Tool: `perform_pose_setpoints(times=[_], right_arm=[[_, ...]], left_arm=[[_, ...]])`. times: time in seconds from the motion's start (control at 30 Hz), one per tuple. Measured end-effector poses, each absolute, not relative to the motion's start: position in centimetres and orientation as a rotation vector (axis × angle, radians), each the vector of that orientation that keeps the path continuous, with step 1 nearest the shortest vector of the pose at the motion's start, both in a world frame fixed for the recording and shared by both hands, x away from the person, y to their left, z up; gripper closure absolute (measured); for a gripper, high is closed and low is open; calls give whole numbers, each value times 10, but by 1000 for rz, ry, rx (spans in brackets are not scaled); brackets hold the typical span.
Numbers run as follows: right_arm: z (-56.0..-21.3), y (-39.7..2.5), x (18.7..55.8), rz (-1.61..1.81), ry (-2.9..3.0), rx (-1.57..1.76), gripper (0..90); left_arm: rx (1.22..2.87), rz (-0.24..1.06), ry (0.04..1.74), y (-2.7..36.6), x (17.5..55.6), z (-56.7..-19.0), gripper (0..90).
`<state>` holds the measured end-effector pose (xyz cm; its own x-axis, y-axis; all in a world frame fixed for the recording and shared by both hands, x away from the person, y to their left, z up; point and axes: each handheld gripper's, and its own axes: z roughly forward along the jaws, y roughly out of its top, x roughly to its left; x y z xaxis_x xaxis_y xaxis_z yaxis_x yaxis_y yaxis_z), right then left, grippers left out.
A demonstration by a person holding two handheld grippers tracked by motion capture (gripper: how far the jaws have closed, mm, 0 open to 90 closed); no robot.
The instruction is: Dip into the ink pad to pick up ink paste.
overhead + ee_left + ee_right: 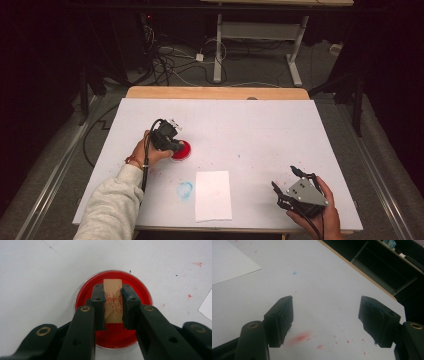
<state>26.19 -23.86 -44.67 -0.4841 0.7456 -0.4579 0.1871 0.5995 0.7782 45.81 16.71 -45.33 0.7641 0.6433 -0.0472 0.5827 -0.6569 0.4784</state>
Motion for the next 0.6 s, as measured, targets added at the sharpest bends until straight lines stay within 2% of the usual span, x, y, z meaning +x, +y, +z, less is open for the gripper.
perform_pose_setpoints(times=[0.37, 0.6], right_arm=[[-447, -239, 261, 849, 1988, 740, 283], [-445, -241, 261, 860, 1979, 741, 283]], left_arm=[[2469, 184, 948, 167, 456, -452, 738], [2431, 213, 916, 171, 450, -437, 738]])
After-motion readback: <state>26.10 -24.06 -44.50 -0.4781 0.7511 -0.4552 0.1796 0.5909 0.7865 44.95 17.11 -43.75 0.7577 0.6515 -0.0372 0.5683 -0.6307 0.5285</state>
